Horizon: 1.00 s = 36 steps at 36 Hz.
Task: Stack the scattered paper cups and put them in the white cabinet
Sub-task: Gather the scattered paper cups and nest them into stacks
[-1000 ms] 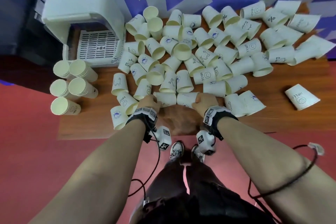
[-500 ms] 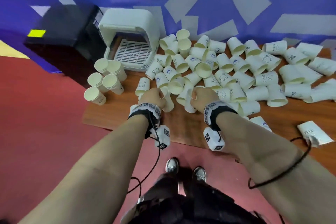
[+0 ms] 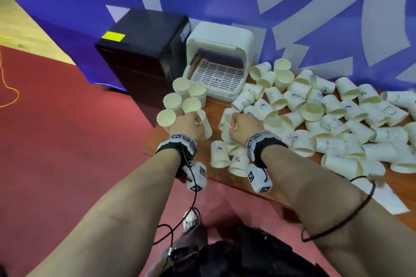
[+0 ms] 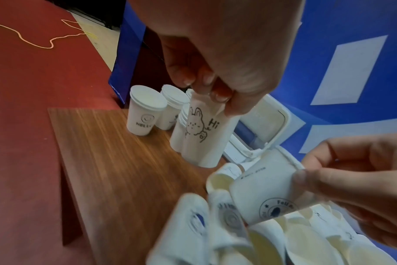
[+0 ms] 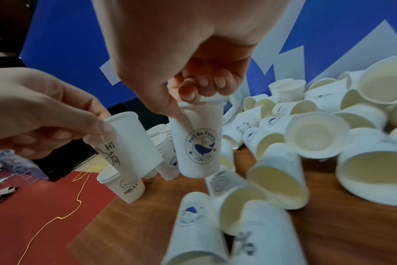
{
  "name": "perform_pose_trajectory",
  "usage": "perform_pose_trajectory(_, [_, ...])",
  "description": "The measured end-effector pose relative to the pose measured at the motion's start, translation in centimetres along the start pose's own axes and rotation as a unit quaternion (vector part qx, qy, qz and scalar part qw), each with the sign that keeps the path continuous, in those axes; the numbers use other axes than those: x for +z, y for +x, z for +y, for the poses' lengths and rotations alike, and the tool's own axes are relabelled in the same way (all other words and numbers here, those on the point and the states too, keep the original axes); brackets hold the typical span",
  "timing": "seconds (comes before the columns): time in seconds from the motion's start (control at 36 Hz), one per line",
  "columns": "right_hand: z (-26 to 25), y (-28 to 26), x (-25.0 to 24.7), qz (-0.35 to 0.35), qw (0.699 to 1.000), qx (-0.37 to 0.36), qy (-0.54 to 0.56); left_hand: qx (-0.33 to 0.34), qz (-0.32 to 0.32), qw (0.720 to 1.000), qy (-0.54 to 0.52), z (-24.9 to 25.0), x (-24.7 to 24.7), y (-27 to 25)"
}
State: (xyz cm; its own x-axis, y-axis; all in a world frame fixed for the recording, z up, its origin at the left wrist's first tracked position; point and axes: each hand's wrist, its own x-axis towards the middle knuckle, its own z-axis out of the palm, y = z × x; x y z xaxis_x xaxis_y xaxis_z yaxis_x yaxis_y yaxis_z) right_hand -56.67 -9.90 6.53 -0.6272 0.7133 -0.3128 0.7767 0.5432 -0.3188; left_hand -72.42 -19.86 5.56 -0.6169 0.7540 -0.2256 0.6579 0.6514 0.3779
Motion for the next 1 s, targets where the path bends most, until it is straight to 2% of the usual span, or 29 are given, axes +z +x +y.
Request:
perform_pose_trajectory(0.22, [-10.4, 2.8, 2.3, -0.007, 0.999, -0.014, 0.029, -0.022, 0.025, 0.999, -0.014, -9.1, -7.1, 4.2])
perform_pose_trajectory(0.33, [-12.7, 3.5, 2.8, -0.008, 0.999, -0.001, 0.033, -0.022, 0.024, 0.999, -0.010, -11.9, -8.4, 5.6])
perform_pose_trajectory(0.69, [-11.3, 5.6, 2.8, -0.016, 0.998, 0.049, 0.031, 0.024, -0.012, 1.000, 0.002, -12.3, -6.3, 7.7])
perform_pose_trajectory(1.0, [-9.2, 6.1, 3.5, -0.025, 0.996, 0.069, 0.054, 0.021, -0.031, 0.998, 0.052, -12.4, -3.8, 9.3])
